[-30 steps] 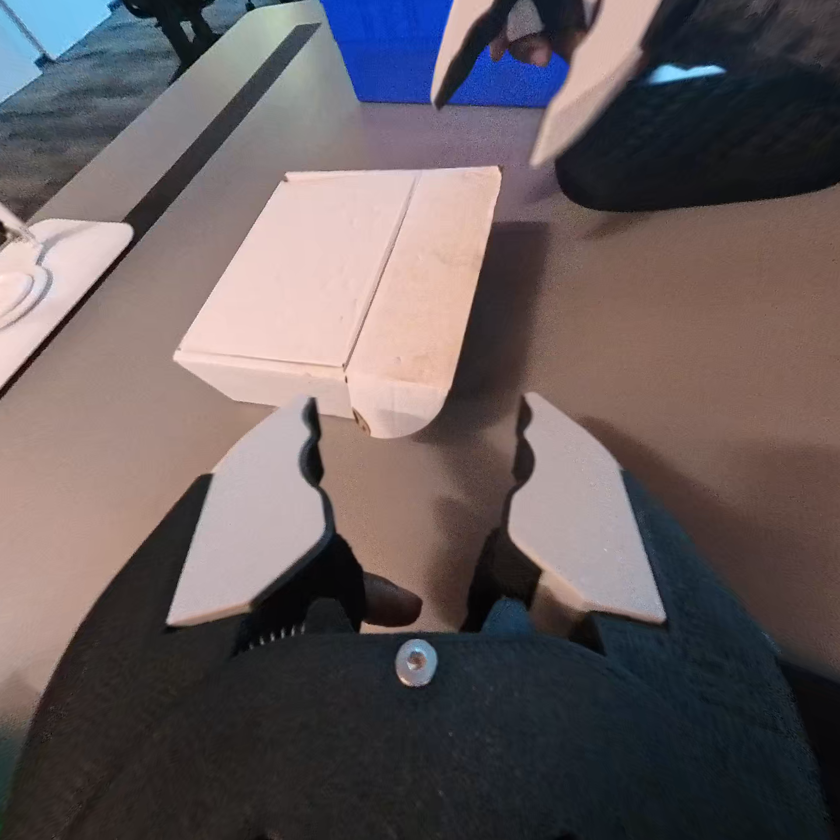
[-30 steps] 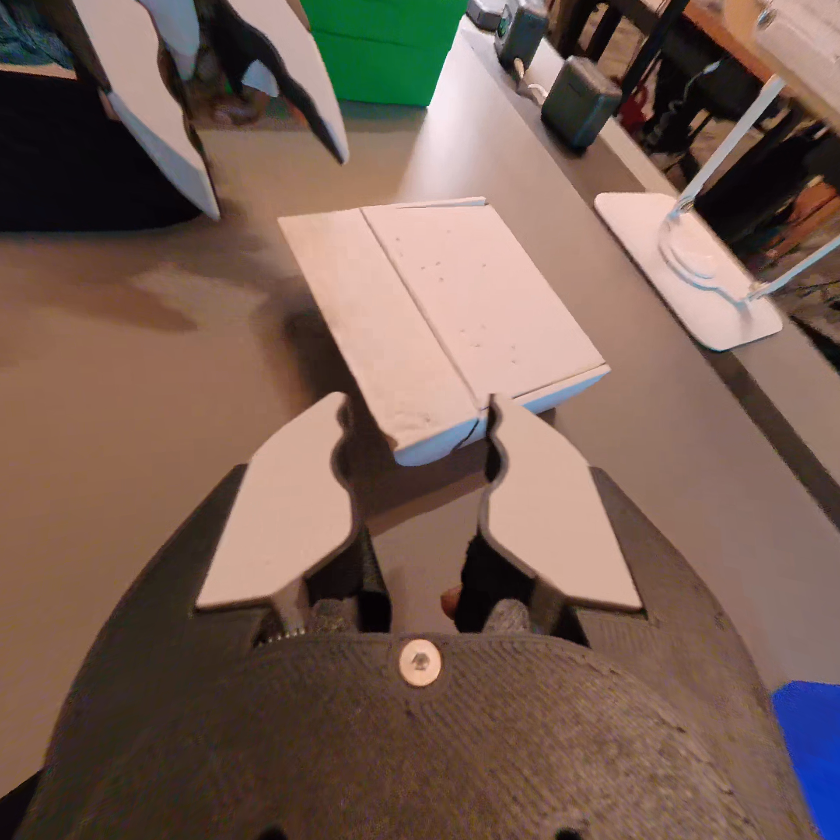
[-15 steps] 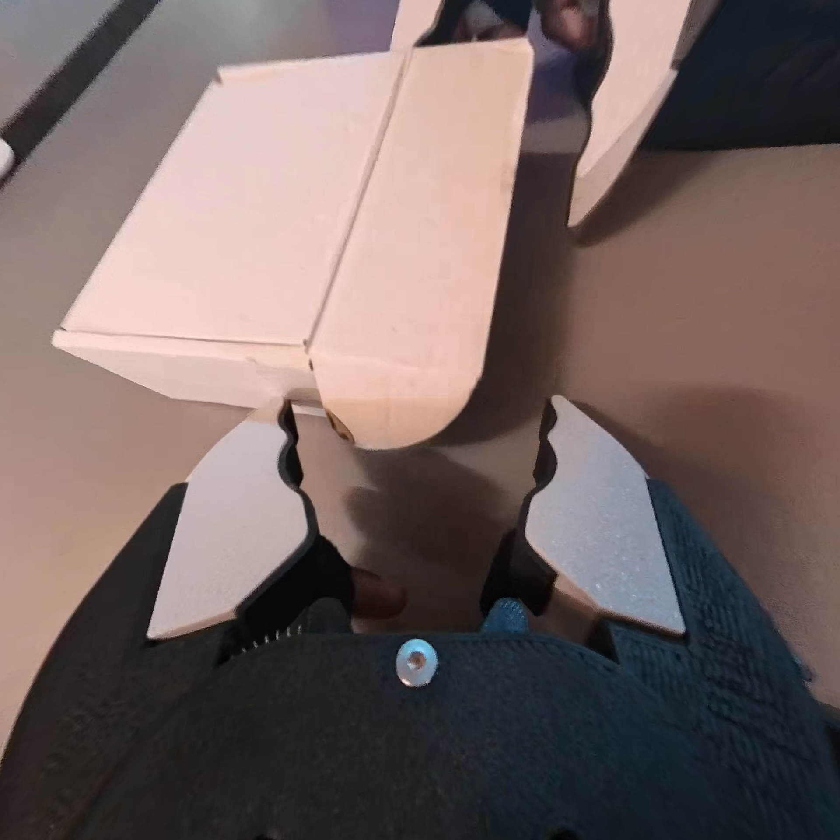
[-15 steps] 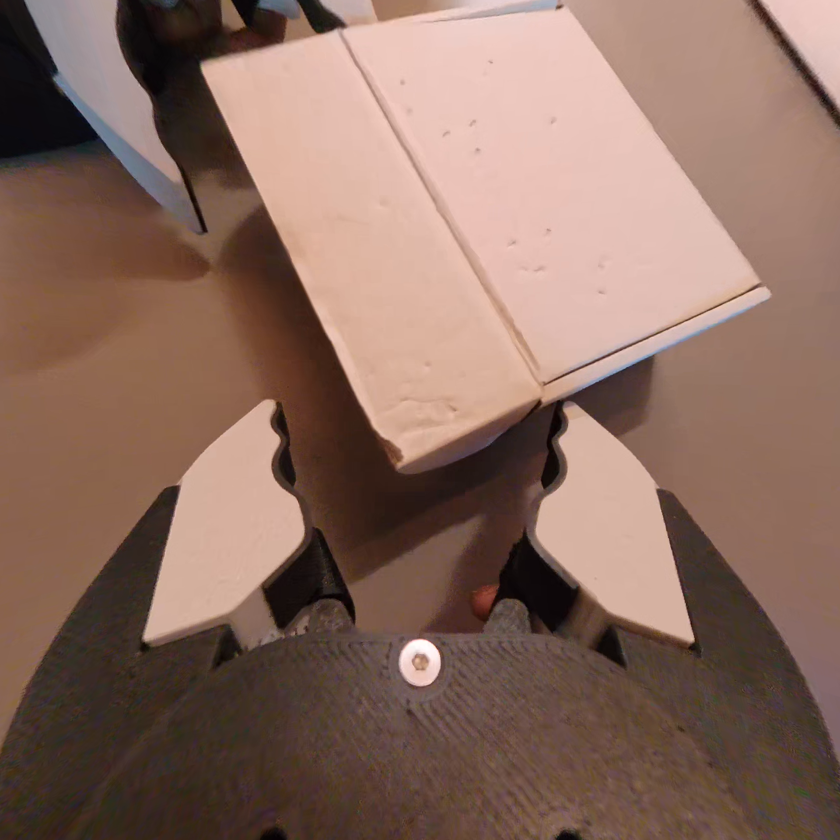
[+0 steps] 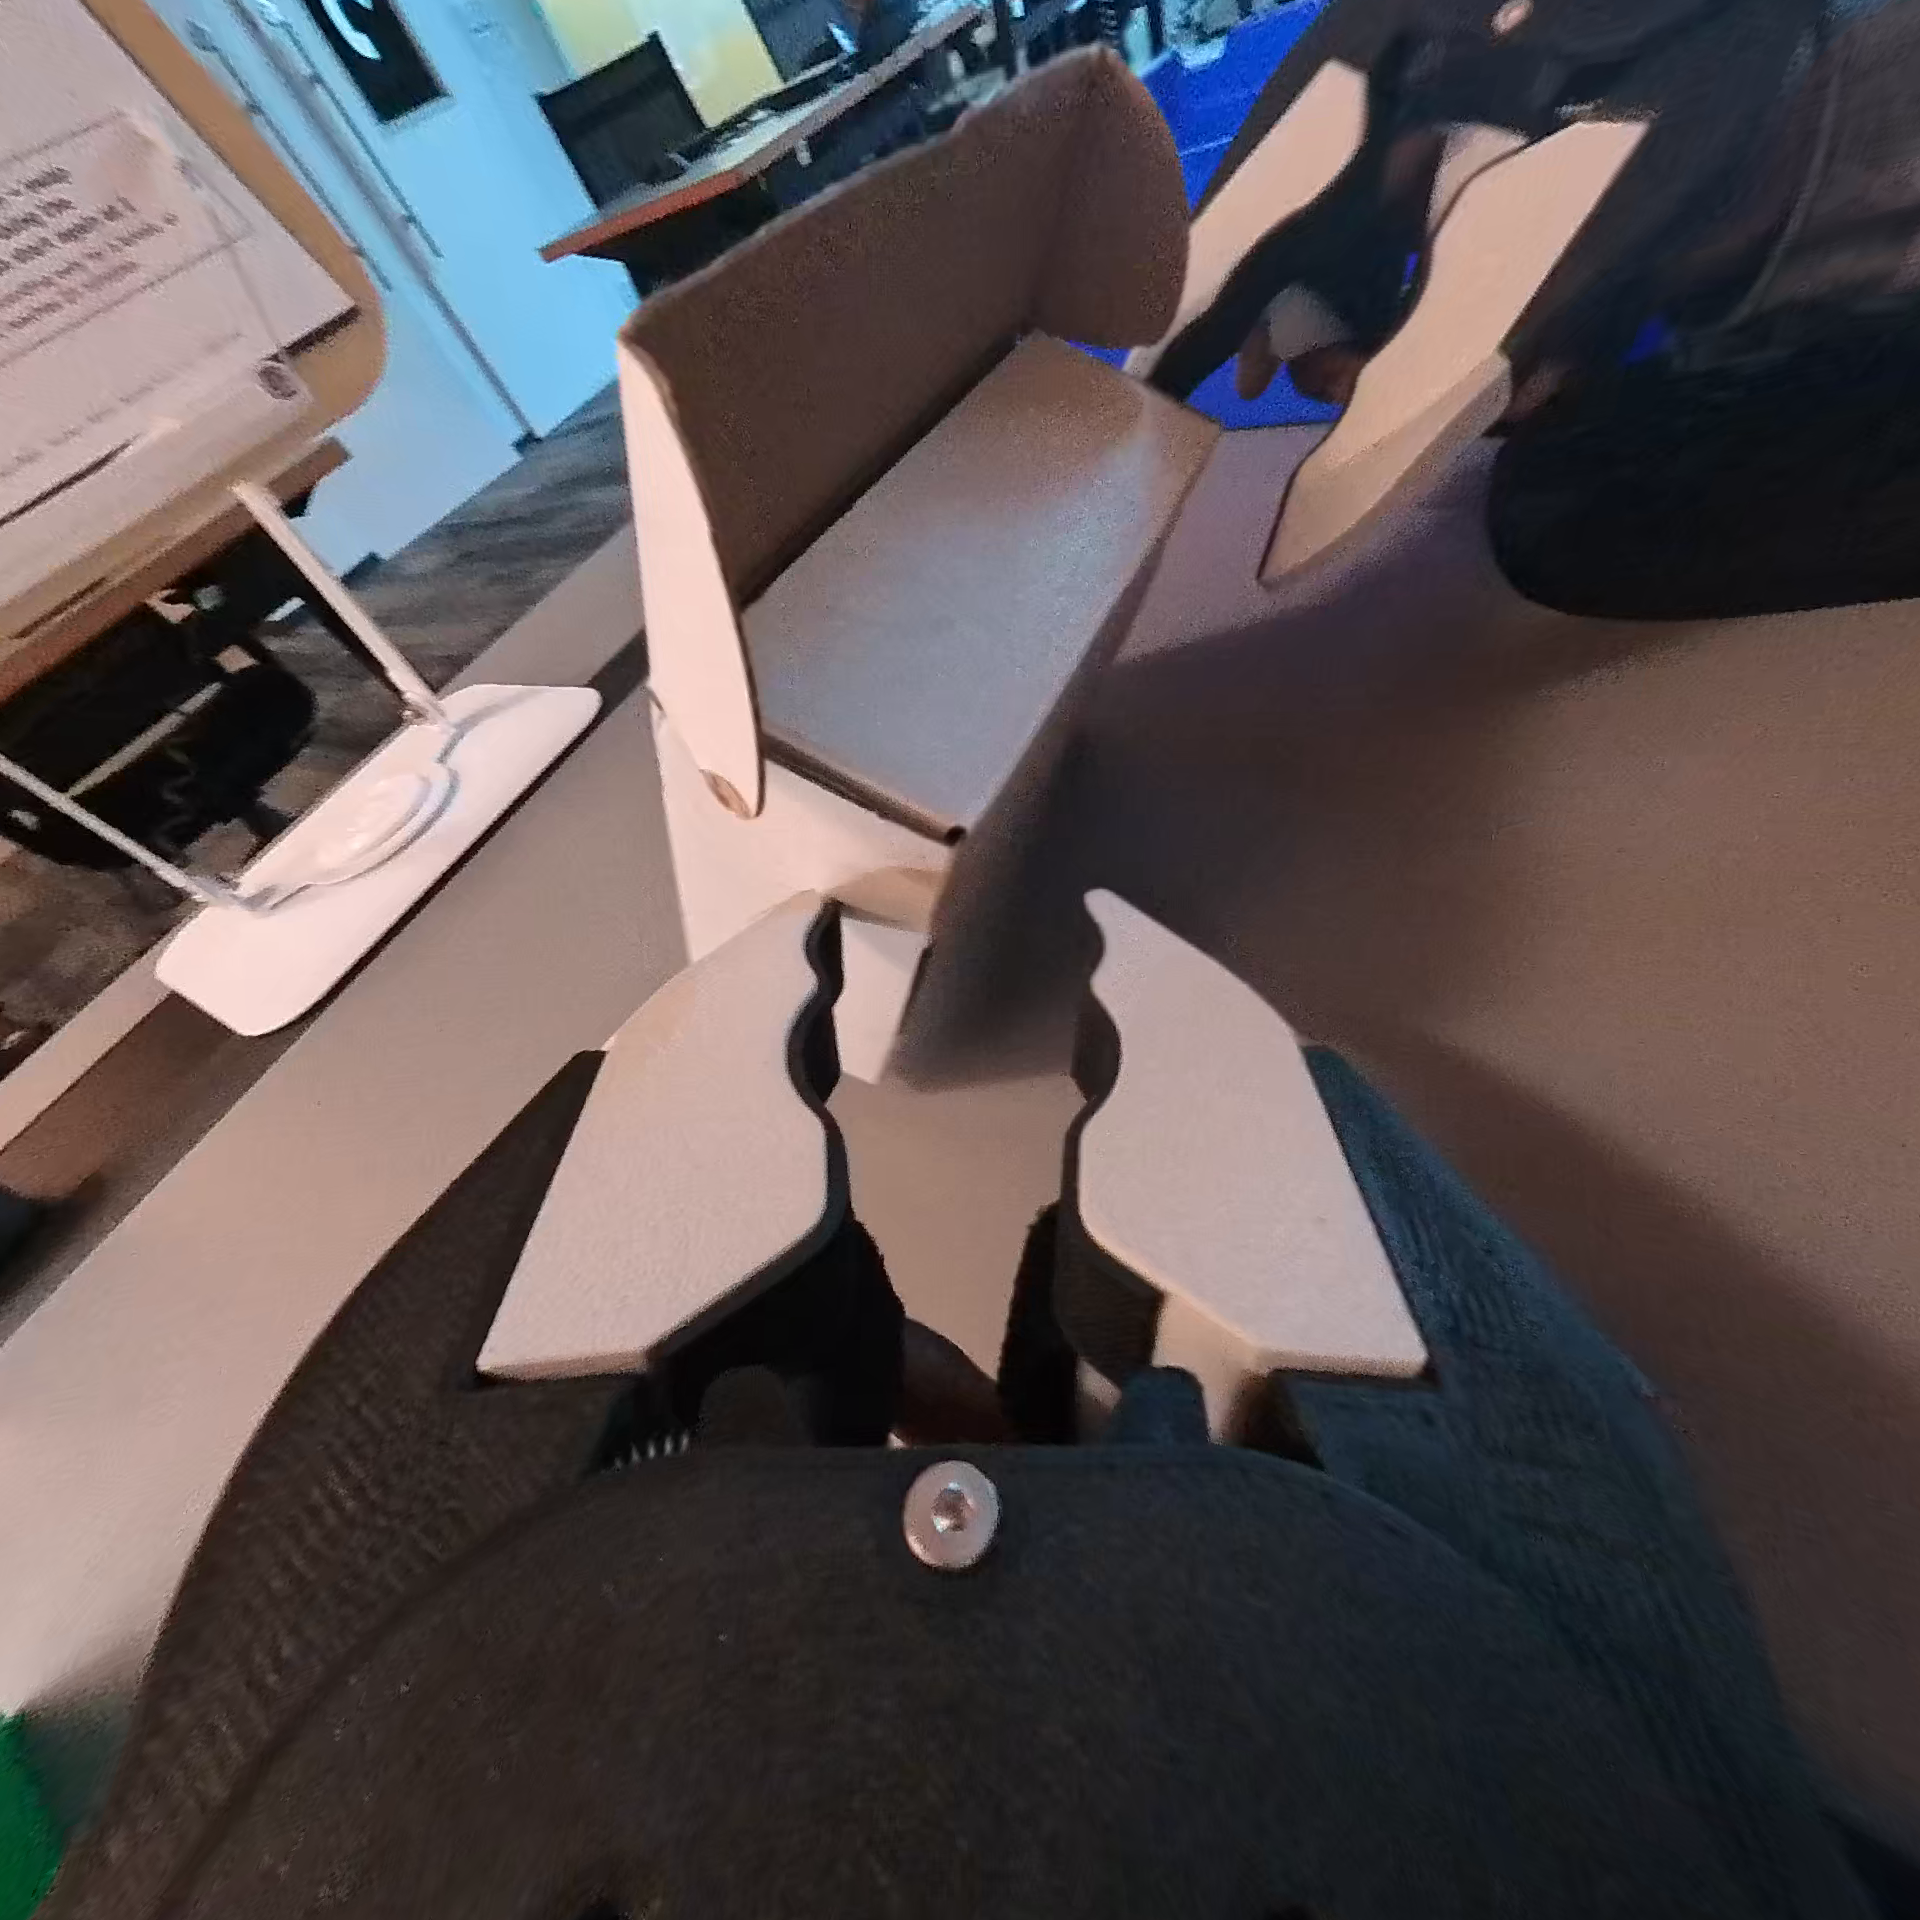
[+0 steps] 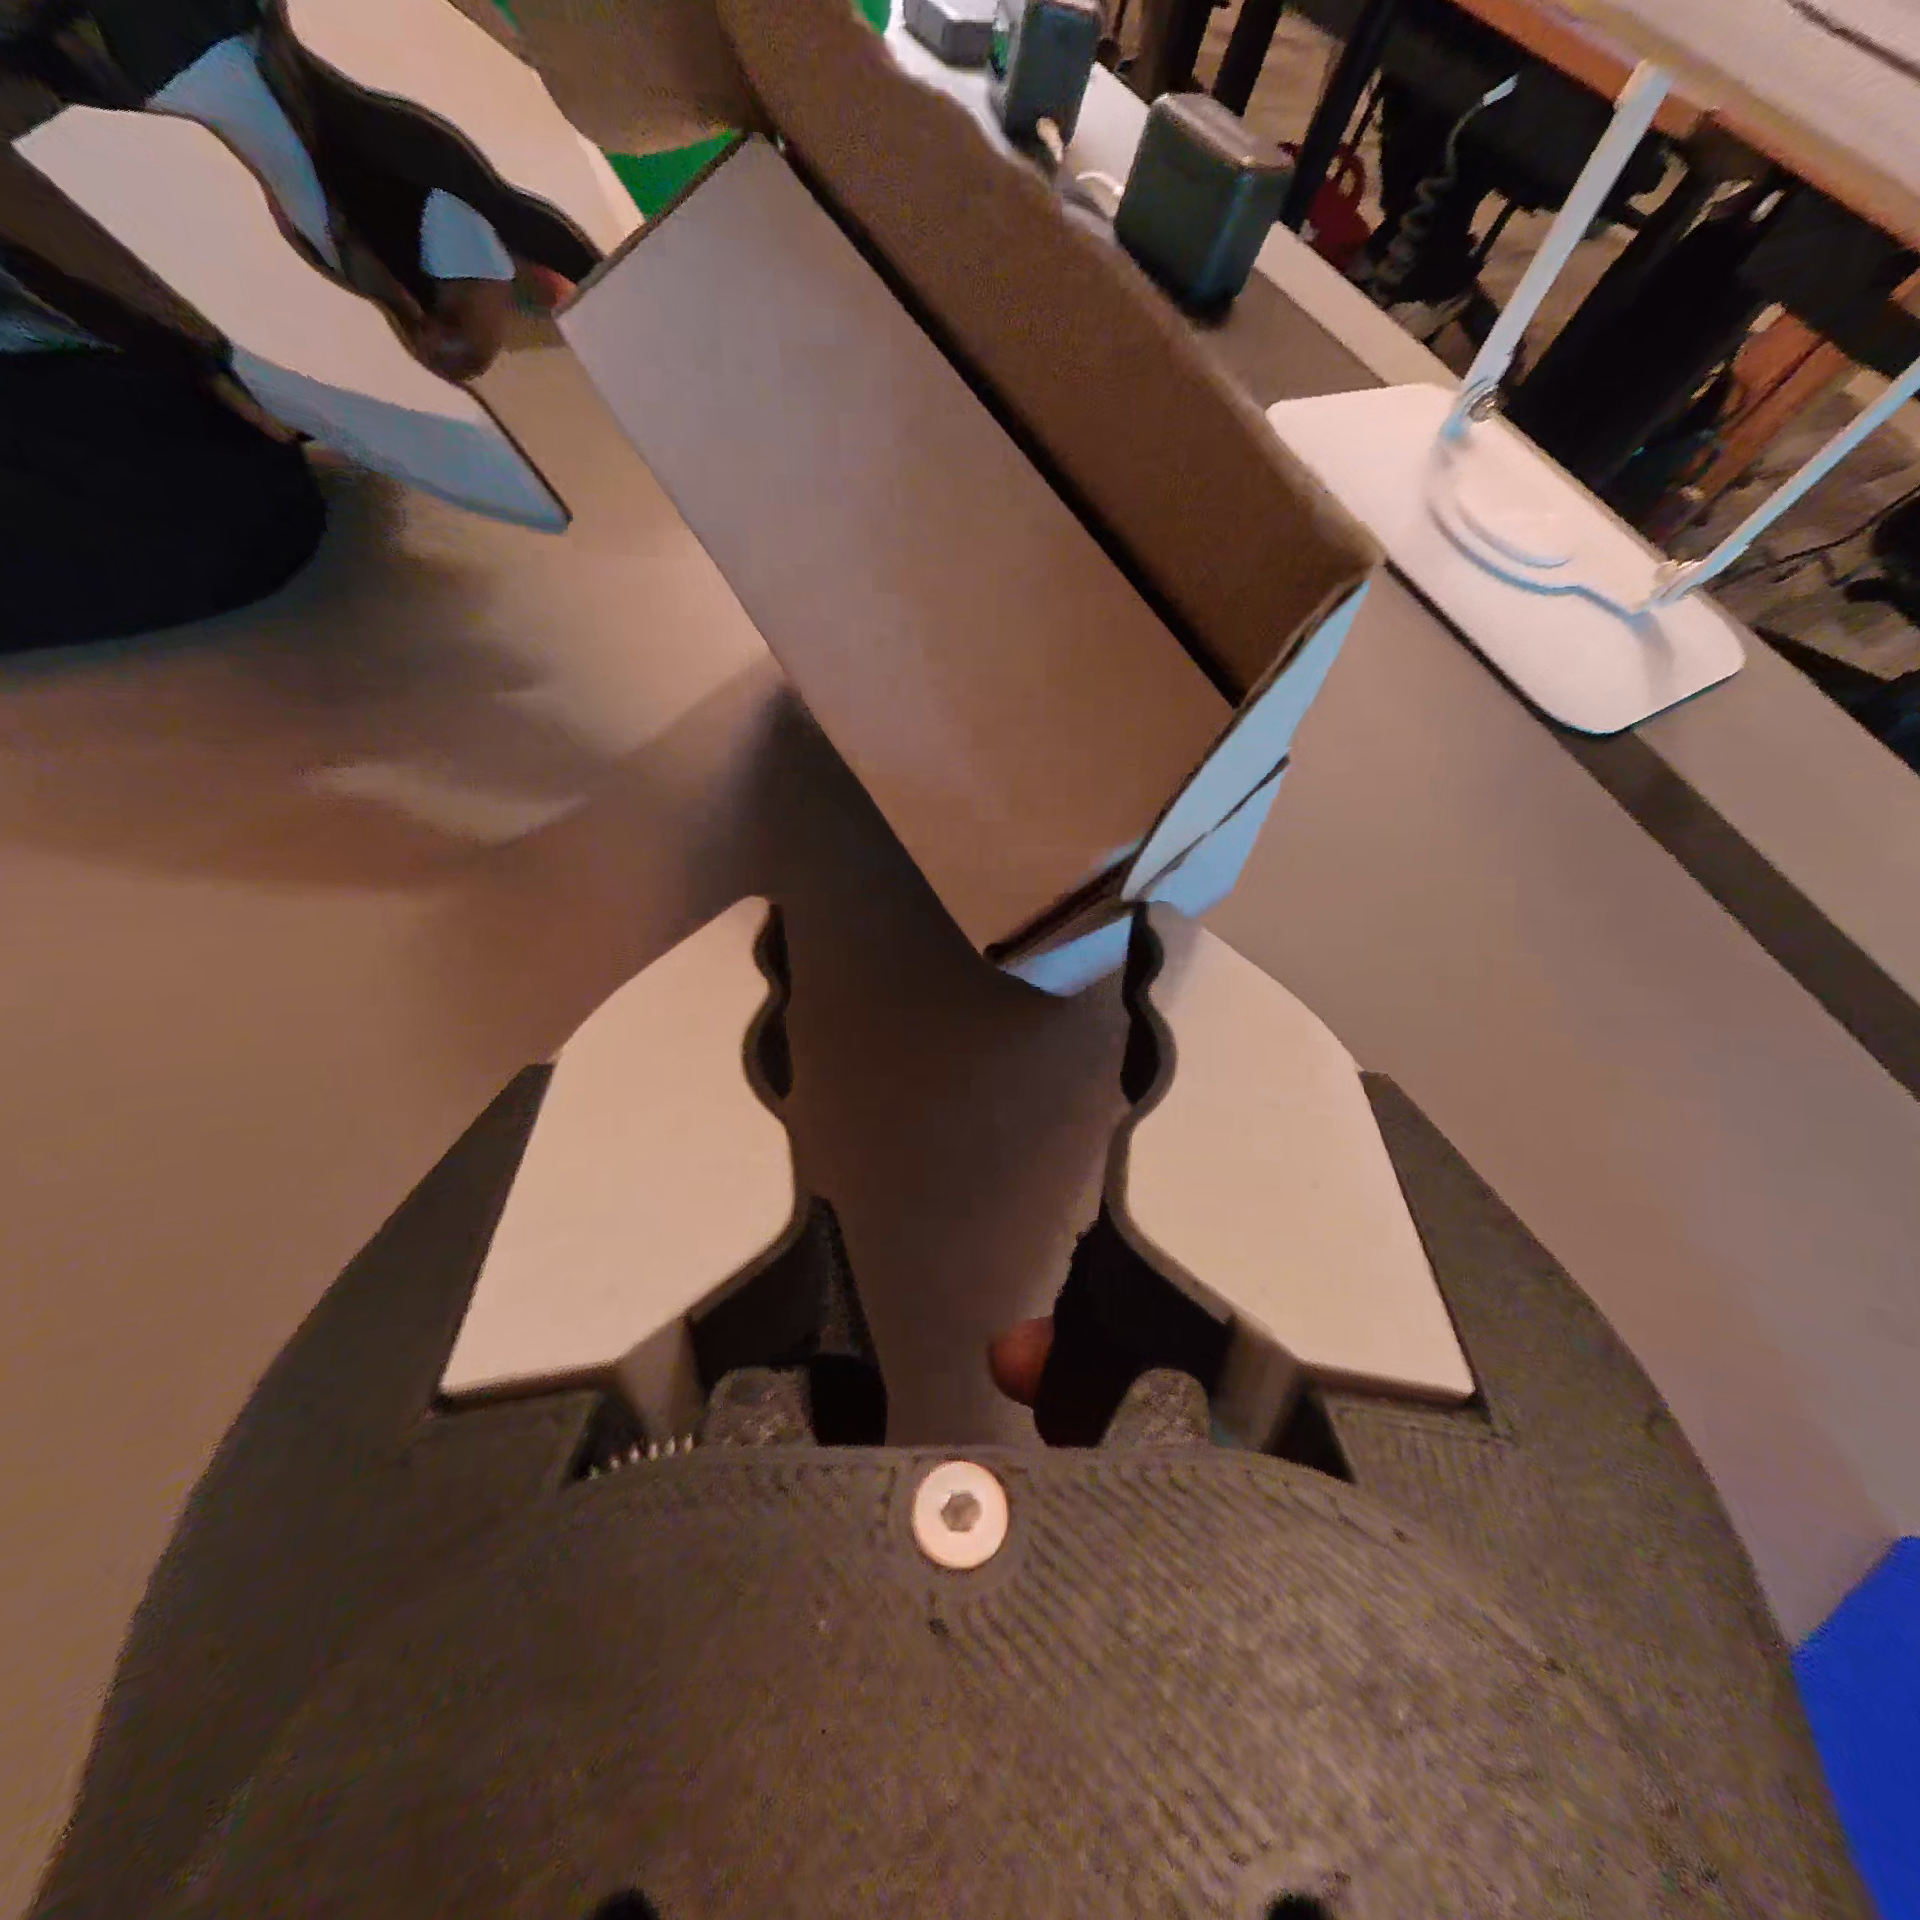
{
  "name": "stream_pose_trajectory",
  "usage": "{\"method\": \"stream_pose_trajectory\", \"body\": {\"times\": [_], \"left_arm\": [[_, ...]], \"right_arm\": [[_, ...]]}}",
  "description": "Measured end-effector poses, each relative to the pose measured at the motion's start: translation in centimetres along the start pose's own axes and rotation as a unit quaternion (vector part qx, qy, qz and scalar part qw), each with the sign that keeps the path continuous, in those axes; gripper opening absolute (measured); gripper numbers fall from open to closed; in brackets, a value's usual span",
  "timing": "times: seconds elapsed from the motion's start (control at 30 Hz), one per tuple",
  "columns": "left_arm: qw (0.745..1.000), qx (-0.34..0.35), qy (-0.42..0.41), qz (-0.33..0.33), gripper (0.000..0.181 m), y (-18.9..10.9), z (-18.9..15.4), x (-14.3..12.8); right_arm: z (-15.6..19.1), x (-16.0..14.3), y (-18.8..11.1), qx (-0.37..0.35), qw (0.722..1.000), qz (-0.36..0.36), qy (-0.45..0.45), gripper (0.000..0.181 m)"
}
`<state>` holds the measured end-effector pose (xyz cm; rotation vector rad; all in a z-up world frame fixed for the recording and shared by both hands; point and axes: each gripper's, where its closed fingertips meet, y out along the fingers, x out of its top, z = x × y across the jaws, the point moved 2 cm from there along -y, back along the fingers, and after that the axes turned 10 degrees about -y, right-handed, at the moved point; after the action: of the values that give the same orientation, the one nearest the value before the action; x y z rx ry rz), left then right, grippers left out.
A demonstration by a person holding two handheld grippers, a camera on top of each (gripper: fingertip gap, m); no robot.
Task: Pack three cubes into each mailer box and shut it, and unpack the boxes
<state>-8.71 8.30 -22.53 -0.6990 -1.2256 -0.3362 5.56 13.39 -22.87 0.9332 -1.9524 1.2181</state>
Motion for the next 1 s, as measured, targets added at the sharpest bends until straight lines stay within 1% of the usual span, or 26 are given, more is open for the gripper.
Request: {"method": "stream_pose_trajectory", "body": {"times": [0.13, 0.23, 0.33, 0.47, 0.5, 0.53, 0.57, 0.63, 0.67, 0.7, 0.77, 0.87, 0.93, 1.0], "left_arm": [[1.0, 0.029, -0.006, -0.005, 0.026, -0.2, 0.7, 0.2], [1.0, 0.029, -0.004, -0.003, 0.023, -0.3, 0.5, 0.1], [0.999, 0.027, 0.007, 0.017, 0.022, -0.1, 0.2, -0.7], [1.0, 0.022, 0.007, 0.018, 0.023, -0.1, 0.2, -0.7], [1.0, 0.013, 0.009, 0.021, 0.027, -0.1, 0.0, -0.8], [1.0, 0.003, 0.009, 0.025, 0.035, -0.2, -0.2, -0.9], [1.0, 0.0, 0.005, 0.021, 0.05, -0.3, -0.3, -0.8], [1.0, 0.012, -0.004, -0.007, 0.079, -0.6, 0.1, -0.1], [0.999, 0.022, -0.005, -0.029, 0.088, -0.7, 0.5, 0.5], [0.998, 0.033, -0.003, -0.047, 0.09, -0.9, 0.7, 1.0], [0.997, 0.05, 0.009, -0.062, 0.09, -0.9, 0.9, 1.6], [0.996, 0.051, 0.033, -0.061, 0.088, -0.4, 0.2, 1.9], [0.996, 0.046, 0.044, -0.057, 0.086, -0.1, -0.2, 2.1], [0.996, 0.047, 0.048, -0.054, 0.085, 0.1, -0.3, 2.3]], "right_arm": [[-0.8, 0.4, -0.5, -0.048, 0.999, -0.009, -0.023, 0.035], [-1.0, 0.7, -0.7, -0.057, 0.998, -0.017, -0.024, 0.033], [-0.7, -0.3, -0.3, -0.053, 0.998, 0.01, -0.037, 0.032], [-0.6, -0.3, -0.3, -0.06, 0.997, 0.009, -0.051, 0.033], [-0.6, -0.4, -0.3, -0.057, 0.997, 0.009, -0.054, 0.033], [-0.4, -0.4, -0.4, -0.049, 0.997, 0.007, -0.054, 0.037], [-0.2, -0.3, -0.4, -0.039, 0.998, 0.001, -0.051, 0.045], [-0.2, 0.0, -0.5, -0.032, 0.999, -0.018, -0.038, 0.069], [-0.4, 0.3, -0.6, -0.038, 0.998, -0.03, -0.039, 0.079], [-0.7, 0.7, -0.7, -0.048, 0.997, -0.043, -0.045, 0.084], [-1.1, 1.4, -1.0, -0.077, 0.993, -0.062, -0.064, 0.085], [-1.1, 2.2, -1.3, -0.1, 0.987, -0.08, -0.093, 0.081], [-0.9, 2.3, -1.2, -0.097, 0.987, -0.08, -0.105, 0.072], [-0.8, 2.2, -1.1, -0.099, 0.986, -0.074, -0.111, 0.07]]}}
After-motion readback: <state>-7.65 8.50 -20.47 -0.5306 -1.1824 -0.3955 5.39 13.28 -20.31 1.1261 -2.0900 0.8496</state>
